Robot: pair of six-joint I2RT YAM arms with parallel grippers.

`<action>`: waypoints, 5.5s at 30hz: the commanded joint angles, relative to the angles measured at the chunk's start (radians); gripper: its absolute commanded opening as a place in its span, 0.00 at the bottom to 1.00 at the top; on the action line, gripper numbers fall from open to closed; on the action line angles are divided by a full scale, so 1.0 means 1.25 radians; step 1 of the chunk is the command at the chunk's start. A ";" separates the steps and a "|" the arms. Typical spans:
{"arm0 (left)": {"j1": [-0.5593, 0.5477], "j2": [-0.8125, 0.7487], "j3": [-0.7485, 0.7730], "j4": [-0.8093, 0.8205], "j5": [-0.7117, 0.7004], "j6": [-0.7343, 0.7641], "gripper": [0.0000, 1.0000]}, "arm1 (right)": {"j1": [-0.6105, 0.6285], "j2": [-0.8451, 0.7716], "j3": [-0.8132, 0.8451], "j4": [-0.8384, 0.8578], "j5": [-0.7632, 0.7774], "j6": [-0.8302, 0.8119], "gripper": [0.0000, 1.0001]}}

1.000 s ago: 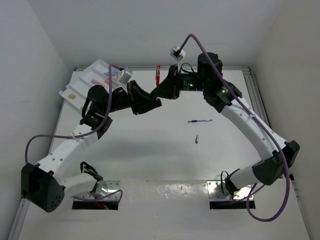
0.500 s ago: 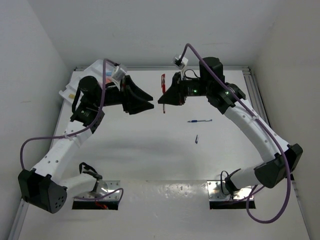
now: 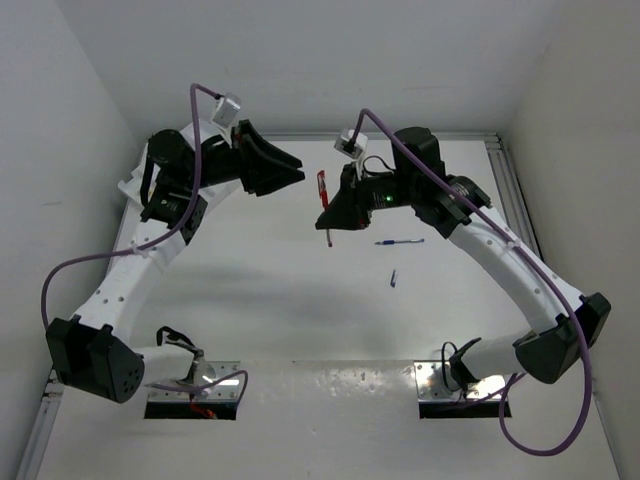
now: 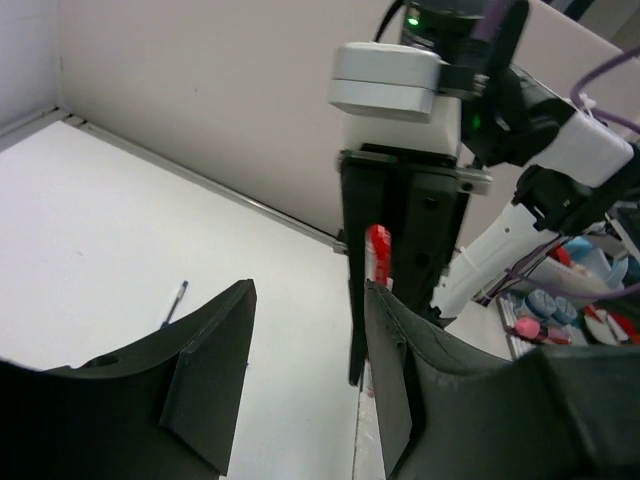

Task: Sort the stationery into containers
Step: Close the pen cap on the pen, then place the pen in the storage box.

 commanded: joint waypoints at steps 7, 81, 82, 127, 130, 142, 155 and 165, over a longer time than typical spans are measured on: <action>-0.024 0.024 -0.001 0.148 -0.040 -0.121 0.54 | 0.023 0.000 0.003 0.028 -0.034 0.011 0.00; -0.239 0.009 -0.240 0.076 -0.014 -0.060 0.00 | -0.065 0.119 0.178 0.086 -0.069 0.097 0.00; -0.242 0.011 -0.239 0.070 -0.009 -0.052 0.00 | -0.069 0.117 0.178 0.078 -0.069 0.094 0.00; -0.099 0.058 0.012 0.000 0.019 0.040 0.06 | -0.064 0.062 0.072 -0.025 -0.028 -0.011 0.83; -0.071 0.054 0.022 -0.056 -0.001 0.060 0.06 | -0.064 0.052 0.066 -0.047 -0.027 -0.038 0.84; 0.356 0.202 0.194 -0.600 -0.317 0.365 0.00 | -0.141 0.019 0.048 -0.135 -0.031 -0.110 0.84; 0.564 0.694 0.549 -0.599 -0.364 0.347 0.00 | -0.218 0.039 -0.004 -0.133 -0.013 -0.119 0.84; 0.540 0.812 0.598 -0.541 -0.407 0.334 0.03 | -0.321 0.078 -0.036 -0.161 -0.018 -0.138 0.82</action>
